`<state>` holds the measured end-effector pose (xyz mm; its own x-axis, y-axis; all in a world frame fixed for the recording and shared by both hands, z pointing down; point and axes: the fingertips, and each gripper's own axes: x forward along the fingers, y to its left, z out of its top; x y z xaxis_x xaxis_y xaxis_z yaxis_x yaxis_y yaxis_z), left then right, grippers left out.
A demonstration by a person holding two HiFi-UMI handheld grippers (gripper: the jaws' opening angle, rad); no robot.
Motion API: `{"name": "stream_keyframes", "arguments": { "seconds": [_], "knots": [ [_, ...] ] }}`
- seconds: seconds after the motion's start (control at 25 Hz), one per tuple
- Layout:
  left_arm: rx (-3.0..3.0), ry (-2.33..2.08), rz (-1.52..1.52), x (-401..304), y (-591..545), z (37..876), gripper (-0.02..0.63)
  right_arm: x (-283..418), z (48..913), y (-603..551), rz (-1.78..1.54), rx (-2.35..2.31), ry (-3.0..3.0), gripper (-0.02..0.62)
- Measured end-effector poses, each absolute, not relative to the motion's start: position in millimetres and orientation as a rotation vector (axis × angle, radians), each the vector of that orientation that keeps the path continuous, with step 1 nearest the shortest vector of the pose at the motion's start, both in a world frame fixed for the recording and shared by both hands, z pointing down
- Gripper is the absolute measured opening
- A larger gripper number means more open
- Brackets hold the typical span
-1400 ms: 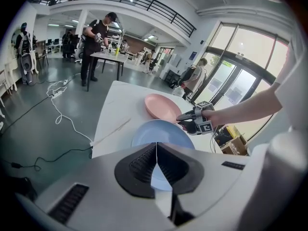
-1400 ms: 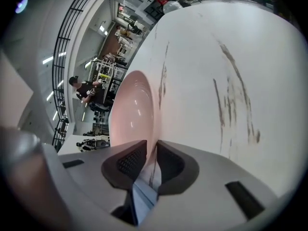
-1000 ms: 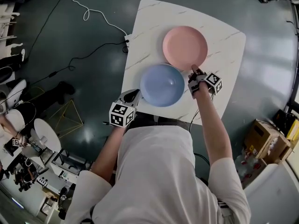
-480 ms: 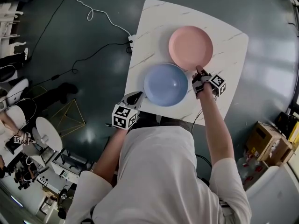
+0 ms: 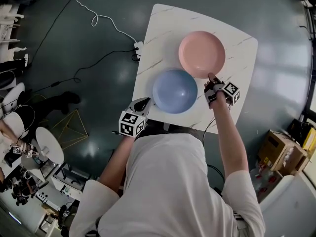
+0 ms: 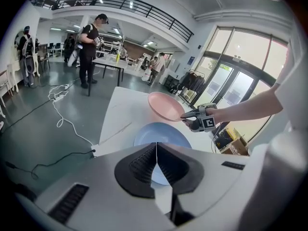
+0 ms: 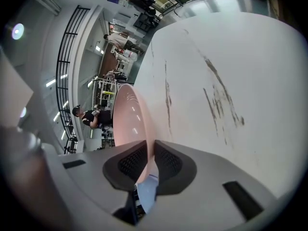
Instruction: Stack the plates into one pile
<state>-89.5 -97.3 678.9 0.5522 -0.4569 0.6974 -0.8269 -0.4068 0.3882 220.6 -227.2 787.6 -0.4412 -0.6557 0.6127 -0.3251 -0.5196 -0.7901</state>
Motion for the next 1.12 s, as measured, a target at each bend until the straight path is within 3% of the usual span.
{"name": "stream_keyframes", "arguments": {
  "seconds": [1.12],
  "knots": [
    [2.114, -0.947, 0.633, -112, -66, 680, 0.014, 145, 766, -88, -2.197, -1.511, 1.562, 0.055]
  ]
}}
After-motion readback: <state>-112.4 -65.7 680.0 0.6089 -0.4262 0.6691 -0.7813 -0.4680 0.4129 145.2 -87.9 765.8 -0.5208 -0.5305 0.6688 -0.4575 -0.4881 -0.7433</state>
